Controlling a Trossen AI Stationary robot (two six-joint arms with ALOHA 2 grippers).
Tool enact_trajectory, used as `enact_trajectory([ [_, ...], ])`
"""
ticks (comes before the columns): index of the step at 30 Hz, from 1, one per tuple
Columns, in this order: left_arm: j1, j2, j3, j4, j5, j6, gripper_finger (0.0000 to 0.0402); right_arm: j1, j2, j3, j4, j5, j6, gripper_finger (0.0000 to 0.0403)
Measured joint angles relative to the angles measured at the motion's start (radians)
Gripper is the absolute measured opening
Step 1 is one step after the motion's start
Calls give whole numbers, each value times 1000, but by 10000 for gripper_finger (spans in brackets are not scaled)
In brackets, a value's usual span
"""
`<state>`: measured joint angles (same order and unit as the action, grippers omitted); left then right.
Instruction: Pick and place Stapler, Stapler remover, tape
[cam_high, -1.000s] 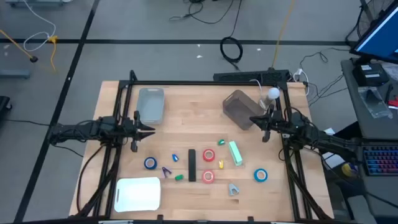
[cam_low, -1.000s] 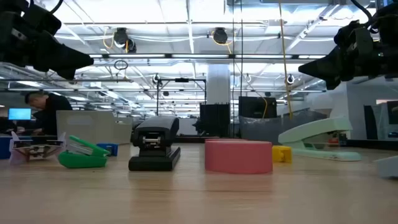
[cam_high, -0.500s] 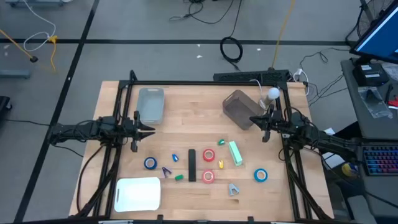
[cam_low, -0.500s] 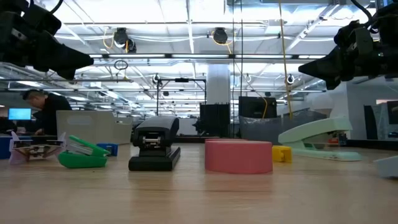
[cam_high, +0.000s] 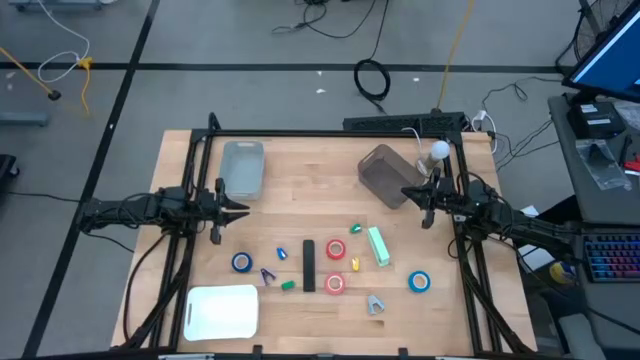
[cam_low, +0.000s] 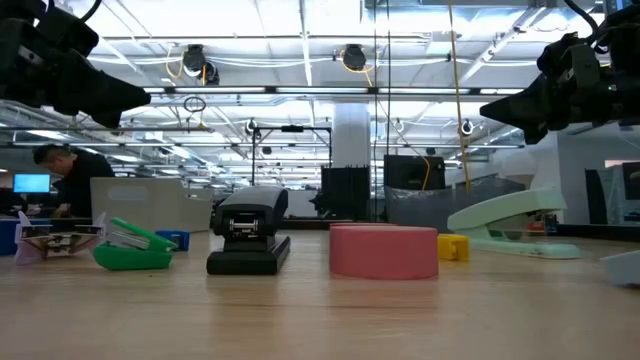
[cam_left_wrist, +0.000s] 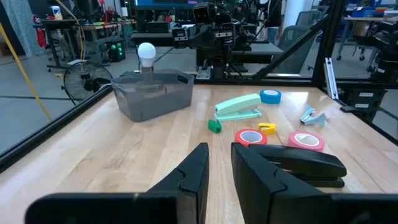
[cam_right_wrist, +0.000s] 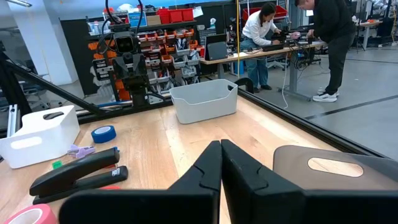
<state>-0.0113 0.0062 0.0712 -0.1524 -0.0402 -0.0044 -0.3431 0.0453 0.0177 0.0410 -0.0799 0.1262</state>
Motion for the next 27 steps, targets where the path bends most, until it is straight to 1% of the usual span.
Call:
enact_trajectory([
  [20, 0, 0, 0, 0, 0, 0, 72, 0, 0, 0, 0, 0, 9, 0],
  [23, 0, 0, 0, 0, 0, 0, 72, 0, 0, 0, 7, -2, 111, 0],
  [27, 0, 0, 0, 0, 0, 0, 72, 0, -1, 0, 80, -4, 376, 0],
])
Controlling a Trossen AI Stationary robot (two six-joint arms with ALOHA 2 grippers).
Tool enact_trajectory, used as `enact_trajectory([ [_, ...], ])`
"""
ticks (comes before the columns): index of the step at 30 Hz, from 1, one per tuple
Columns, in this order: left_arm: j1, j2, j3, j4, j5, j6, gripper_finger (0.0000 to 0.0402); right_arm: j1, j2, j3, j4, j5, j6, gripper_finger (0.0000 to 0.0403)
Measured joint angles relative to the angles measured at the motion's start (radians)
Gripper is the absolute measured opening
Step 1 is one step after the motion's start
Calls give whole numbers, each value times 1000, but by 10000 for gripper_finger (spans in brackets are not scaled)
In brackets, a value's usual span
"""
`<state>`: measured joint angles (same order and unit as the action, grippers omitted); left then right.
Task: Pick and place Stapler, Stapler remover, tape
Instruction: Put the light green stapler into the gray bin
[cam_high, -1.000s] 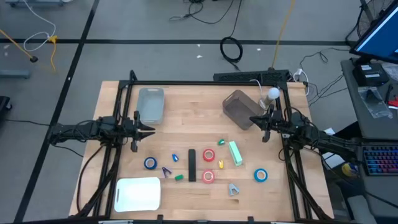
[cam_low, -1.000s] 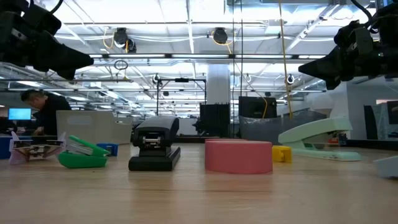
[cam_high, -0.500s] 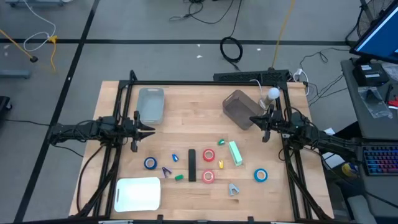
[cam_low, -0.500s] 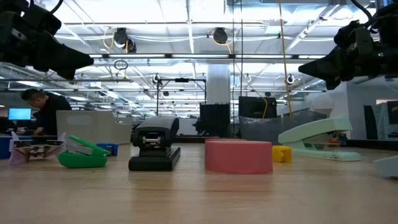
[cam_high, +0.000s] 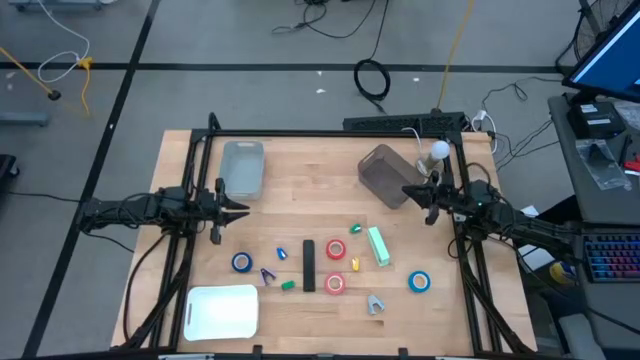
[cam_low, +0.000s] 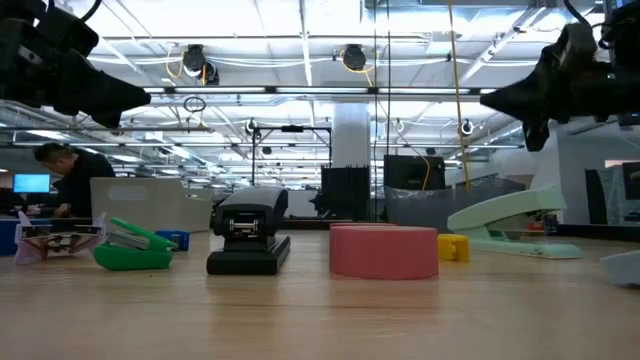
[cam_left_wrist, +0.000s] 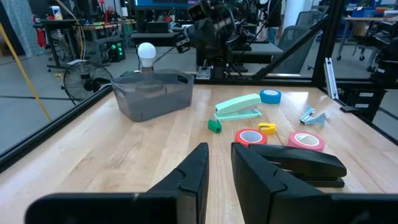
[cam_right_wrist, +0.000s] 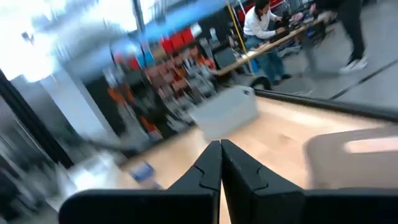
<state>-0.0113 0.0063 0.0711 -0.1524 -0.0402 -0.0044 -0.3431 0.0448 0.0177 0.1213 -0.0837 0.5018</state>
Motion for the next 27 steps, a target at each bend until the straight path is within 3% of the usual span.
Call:
enact_trajectory([
  [3, 0, 0, 0, 0, 0, 0, 72, 0, 0, 0, 63, 7, 218, 0],
  [6, 0, 0, 0, 0, 0, 3, 72, 0, 0, 0, 129, 58, 300, 0],
  [11, 0, 0, 0, 6, -39, 58, 72, 0, 0, 0, 197, 86, 299, 0],
  [20, 0, 0, -2, 111, -49, 17, 72, 0, 1, 0, 316, 130, 245, 0],
  [27, 0, 0, -2, 155, -40, -1, 72, 40, 48, 69, 300, 0, 198, 0],
])
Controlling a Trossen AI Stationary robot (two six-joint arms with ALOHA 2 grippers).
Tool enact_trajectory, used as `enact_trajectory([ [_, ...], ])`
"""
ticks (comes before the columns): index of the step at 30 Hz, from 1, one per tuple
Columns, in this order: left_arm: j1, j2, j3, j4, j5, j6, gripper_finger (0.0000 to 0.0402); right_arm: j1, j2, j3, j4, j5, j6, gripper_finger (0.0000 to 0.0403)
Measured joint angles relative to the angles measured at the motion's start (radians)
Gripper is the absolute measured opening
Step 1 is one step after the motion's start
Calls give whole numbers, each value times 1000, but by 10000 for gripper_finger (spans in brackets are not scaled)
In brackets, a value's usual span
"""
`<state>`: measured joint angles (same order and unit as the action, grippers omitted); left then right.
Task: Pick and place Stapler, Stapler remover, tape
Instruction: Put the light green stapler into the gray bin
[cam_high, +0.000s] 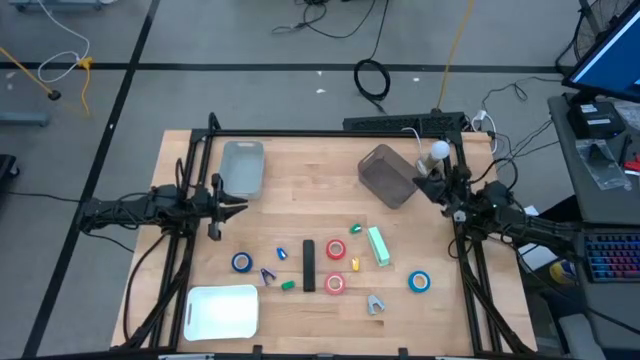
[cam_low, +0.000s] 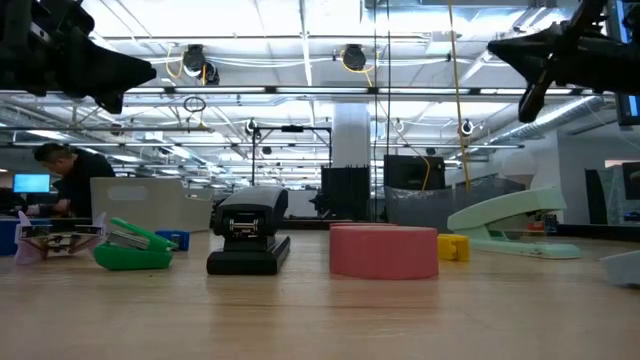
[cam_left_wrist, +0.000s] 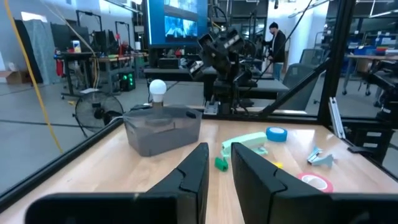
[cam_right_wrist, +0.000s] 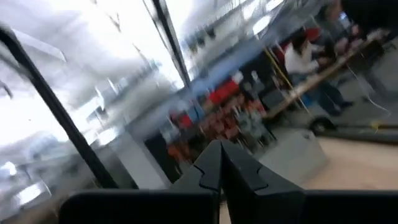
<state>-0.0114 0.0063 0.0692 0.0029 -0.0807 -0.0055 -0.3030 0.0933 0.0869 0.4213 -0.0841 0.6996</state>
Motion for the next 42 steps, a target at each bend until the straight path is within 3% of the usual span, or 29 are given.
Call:
enact_trajectory([
  [5, 0, 0, 0, -1, 0, 10, 72, 56, 119, 144, -70, 1, -77, 0],
  [16, 0, 0, 2, -12, 0, 136, 72, 225, 540, 478, -508, -2, -118, 0],
  [26, 0, 0, 2, -38, -25, 141, 72, 374, 905, 755, -916, 3, -1, 0],
  [36, 0, 0, 2, -38, -26, 124, 72, 441, 1122, 867, -1127, 0, 237, 4],
  [42, 0, 0, 2, -37, -26, 107, 72, 443, 1177, 867, -1174, -77, 292, 55],
])
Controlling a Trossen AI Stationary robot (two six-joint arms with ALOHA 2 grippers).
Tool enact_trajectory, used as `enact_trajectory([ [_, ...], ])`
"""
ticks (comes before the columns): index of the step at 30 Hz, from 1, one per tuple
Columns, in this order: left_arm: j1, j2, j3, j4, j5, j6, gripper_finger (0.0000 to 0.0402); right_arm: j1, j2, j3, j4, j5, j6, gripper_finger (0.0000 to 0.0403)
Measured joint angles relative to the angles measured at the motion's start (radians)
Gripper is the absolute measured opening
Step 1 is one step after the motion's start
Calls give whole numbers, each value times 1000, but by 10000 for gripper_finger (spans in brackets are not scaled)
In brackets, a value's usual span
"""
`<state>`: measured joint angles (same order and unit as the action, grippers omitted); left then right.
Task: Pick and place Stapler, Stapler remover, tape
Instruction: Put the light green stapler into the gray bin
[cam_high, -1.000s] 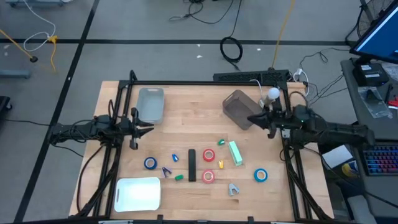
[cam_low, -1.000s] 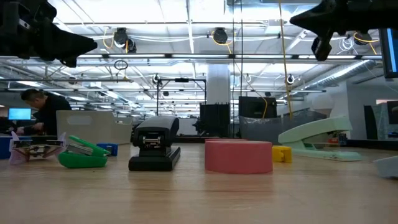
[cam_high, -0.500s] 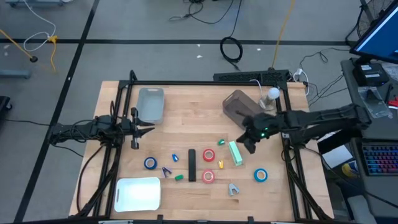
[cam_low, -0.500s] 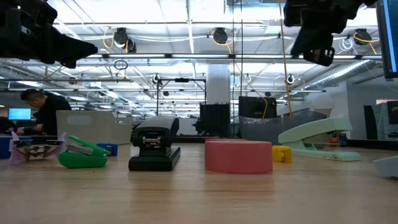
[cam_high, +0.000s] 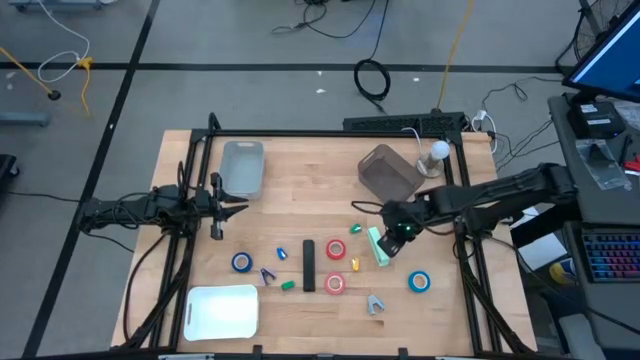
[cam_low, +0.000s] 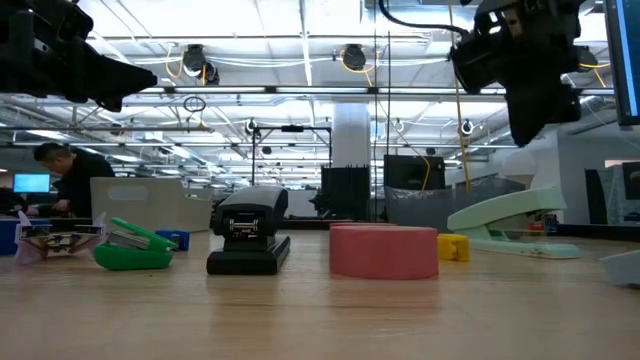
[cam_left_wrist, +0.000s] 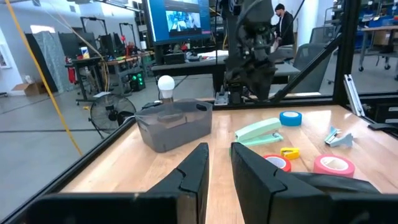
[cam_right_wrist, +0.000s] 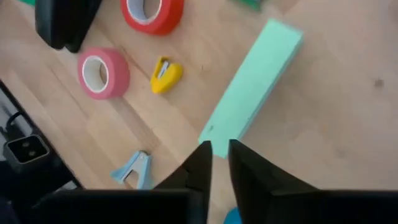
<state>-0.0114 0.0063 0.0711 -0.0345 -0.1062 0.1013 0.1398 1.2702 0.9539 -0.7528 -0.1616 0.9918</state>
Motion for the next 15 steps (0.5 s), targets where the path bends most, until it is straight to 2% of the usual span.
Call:
enact_trajectory([
  [8, 0, 0, 0, 1, 0, 3, 72, -12, 6, 0, -8, -24, 71, 158],
  [15, 0, 0, 0, 1, 0, 6, 72, -16, 25, -11, -7, -22, 121, 195],
])
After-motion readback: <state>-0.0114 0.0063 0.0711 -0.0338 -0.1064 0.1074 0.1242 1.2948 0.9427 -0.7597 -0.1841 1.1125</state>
